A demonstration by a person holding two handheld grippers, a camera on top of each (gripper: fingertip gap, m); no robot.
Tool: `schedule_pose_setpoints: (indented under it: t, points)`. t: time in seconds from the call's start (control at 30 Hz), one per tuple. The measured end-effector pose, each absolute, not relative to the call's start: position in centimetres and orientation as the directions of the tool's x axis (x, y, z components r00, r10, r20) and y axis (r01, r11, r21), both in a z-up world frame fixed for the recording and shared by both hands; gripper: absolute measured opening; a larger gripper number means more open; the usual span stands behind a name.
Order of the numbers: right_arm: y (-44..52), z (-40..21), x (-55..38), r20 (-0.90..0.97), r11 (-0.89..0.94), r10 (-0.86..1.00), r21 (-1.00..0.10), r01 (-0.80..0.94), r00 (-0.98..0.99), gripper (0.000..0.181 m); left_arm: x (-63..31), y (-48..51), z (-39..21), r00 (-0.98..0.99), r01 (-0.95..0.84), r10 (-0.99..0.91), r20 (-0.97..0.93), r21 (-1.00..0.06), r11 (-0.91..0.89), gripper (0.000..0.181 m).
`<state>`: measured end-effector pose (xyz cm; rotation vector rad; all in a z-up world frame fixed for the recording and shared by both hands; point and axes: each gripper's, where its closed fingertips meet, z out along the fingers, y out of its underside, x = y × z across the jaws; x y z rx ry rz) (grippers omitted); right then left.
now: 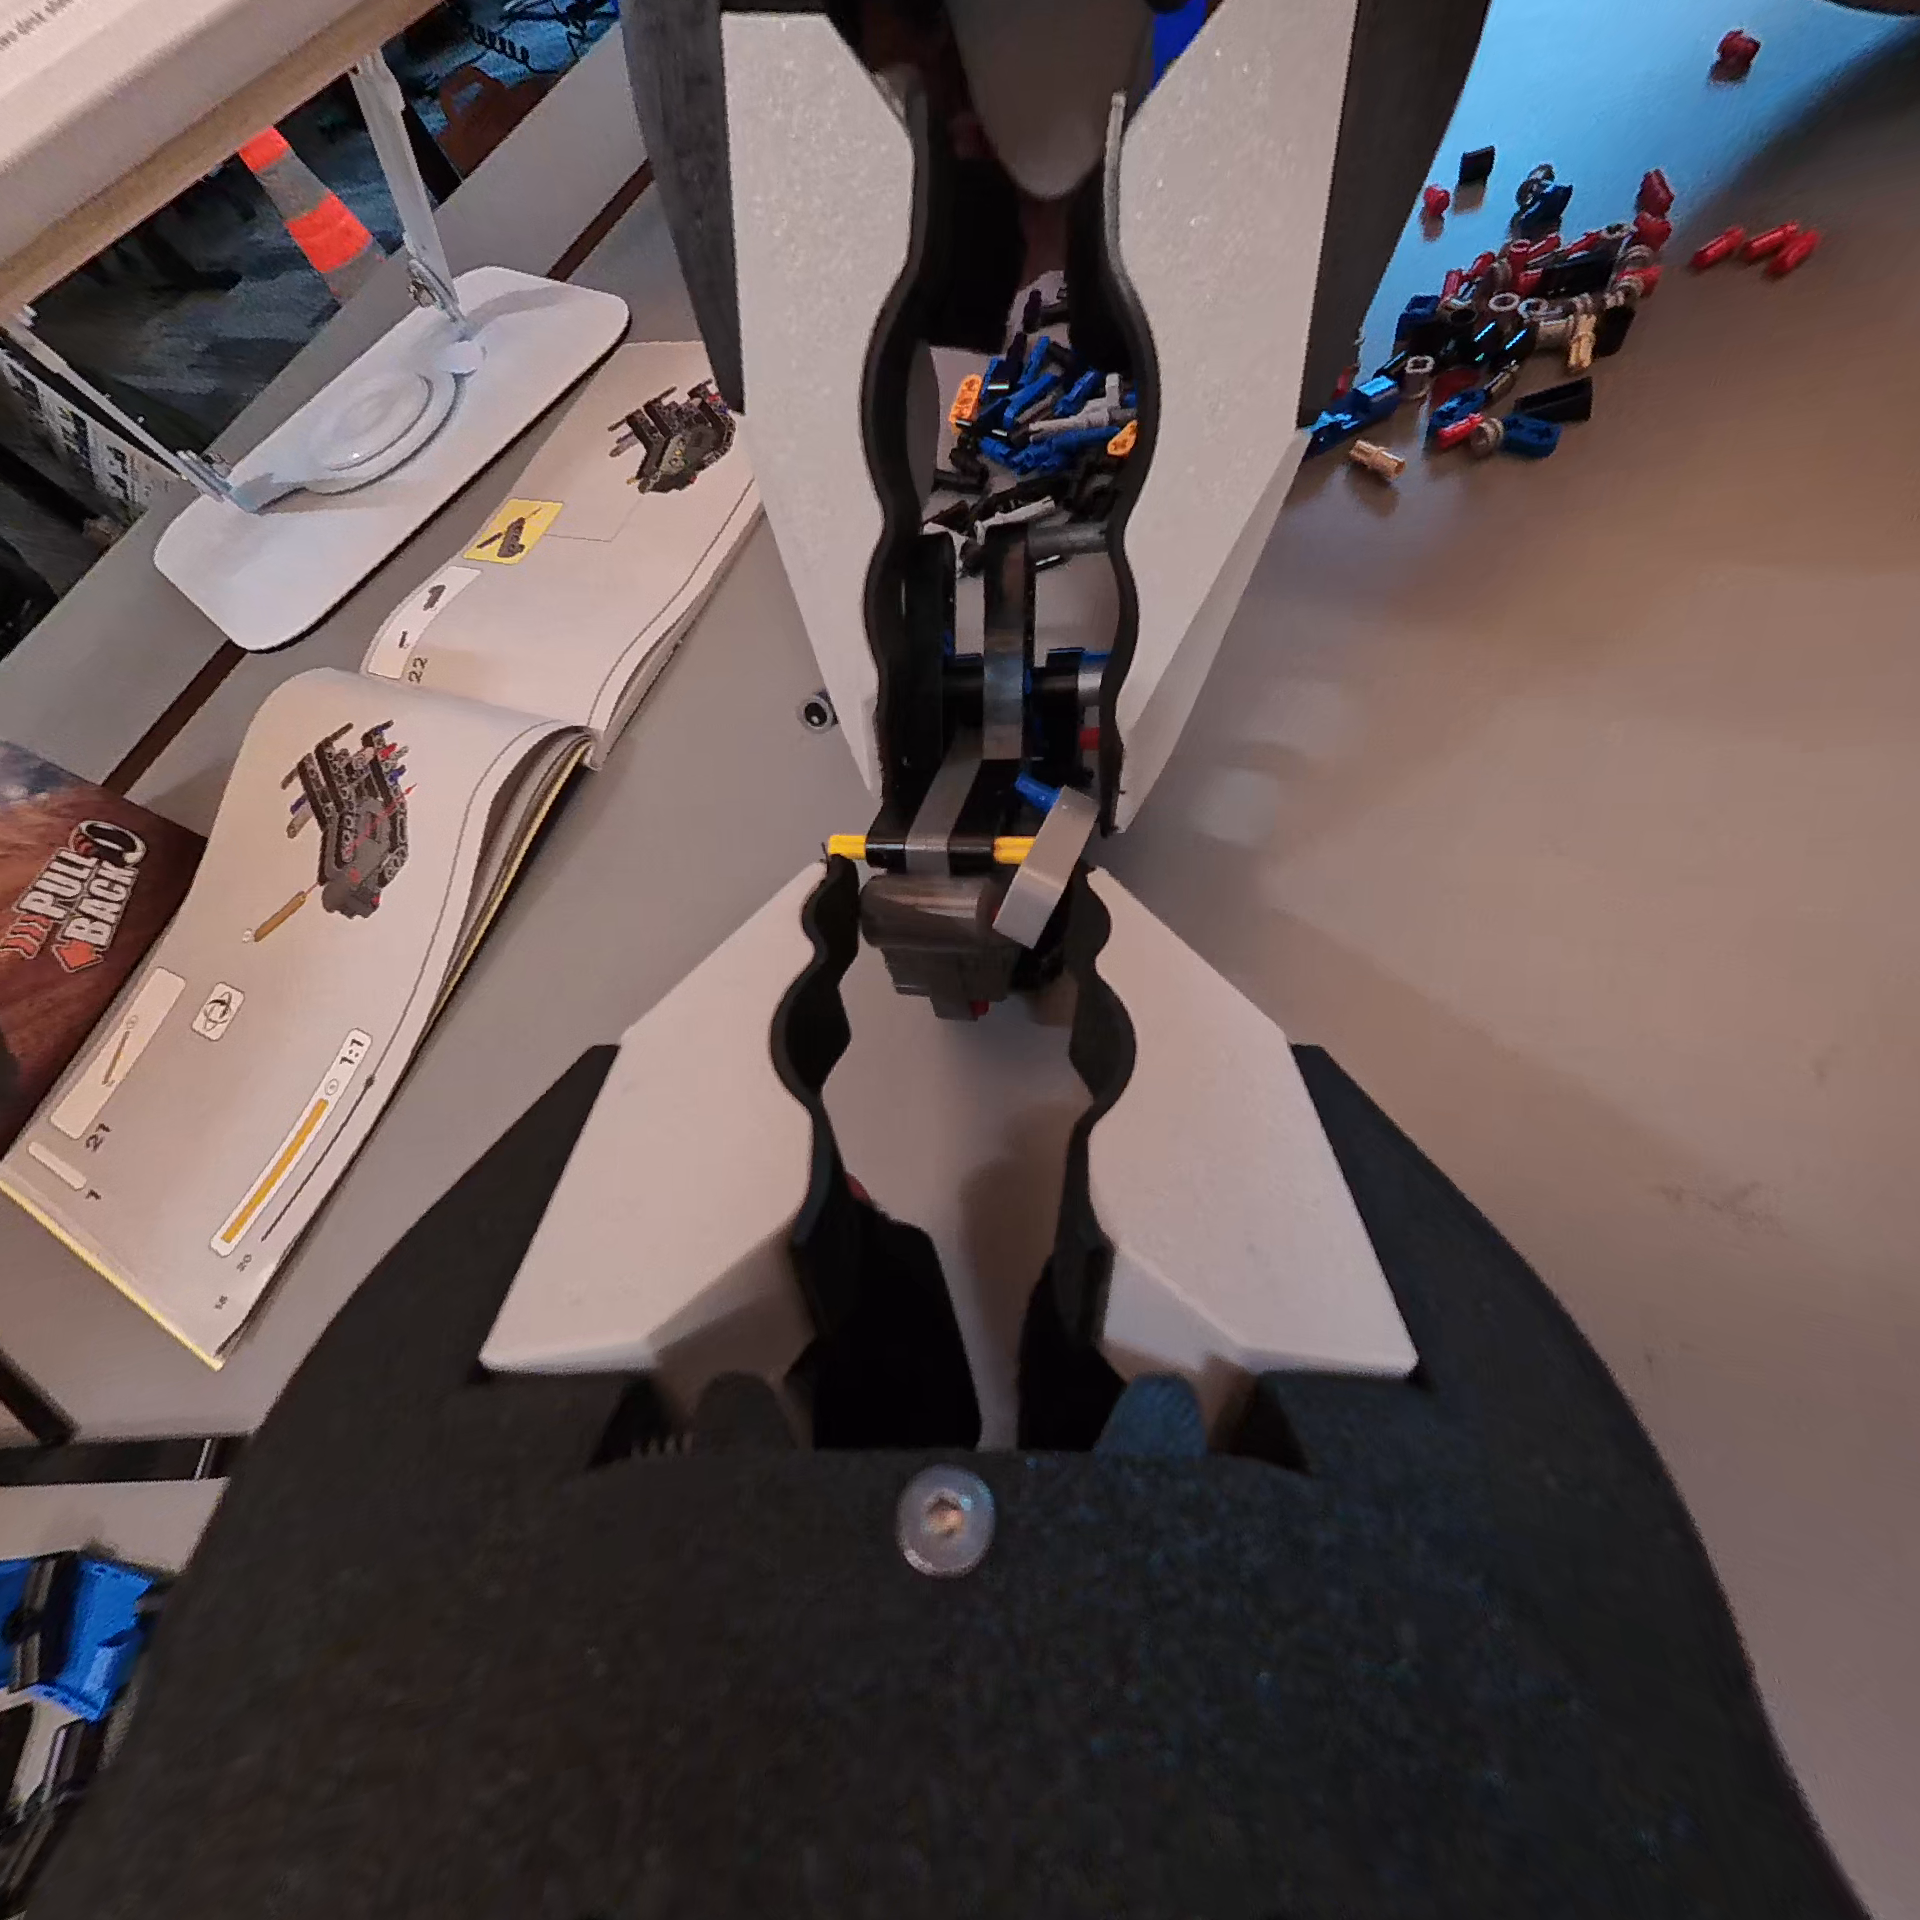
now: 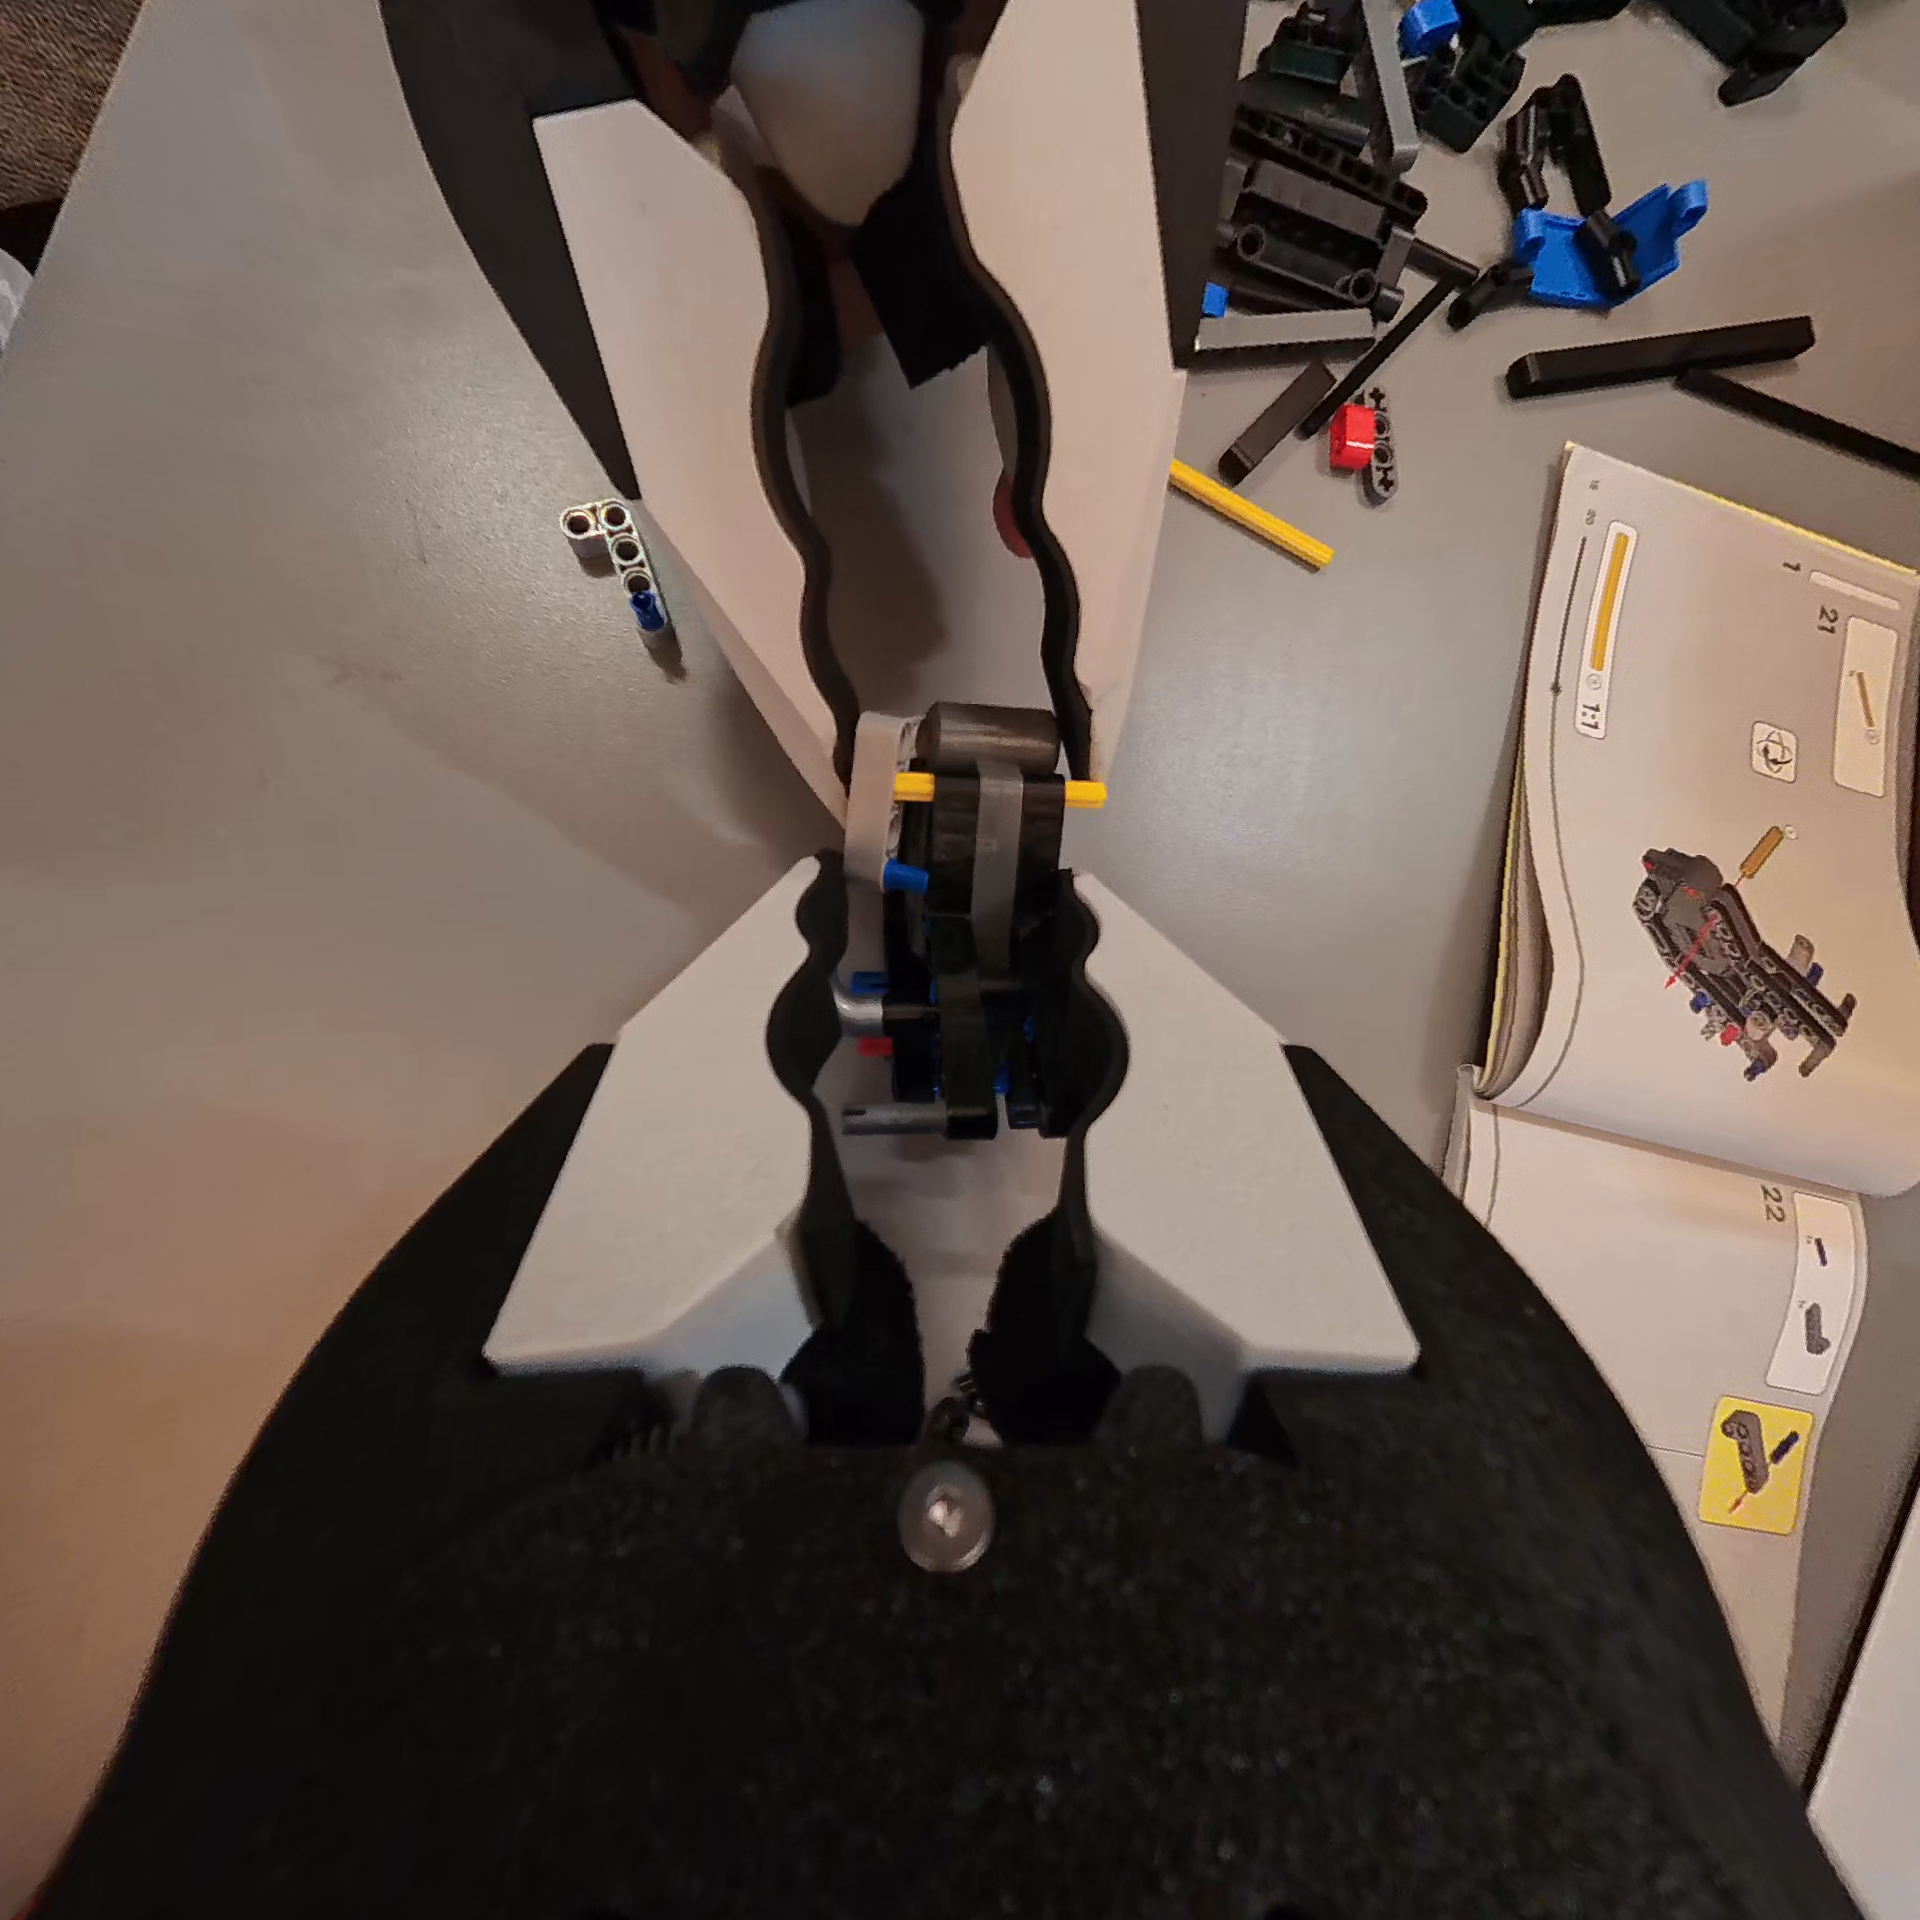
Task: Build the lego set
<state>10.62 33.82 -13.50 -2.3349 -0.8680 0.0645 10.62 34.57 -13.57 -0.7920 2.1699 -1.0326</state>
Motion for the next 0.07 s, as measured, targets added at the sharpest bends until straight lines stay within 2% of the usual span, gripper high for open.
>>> schedule_pose_setpoints:
  t: [0.07]
  points:
    - [33.78,-13.48,10.64,0.164,-0.574,0.607,-0.586,0.572,0.777,0.039,10.60,34.52,-13.56,-0.643,-0.254,-0.721,-0.256,-0.817,0.517,0.038]
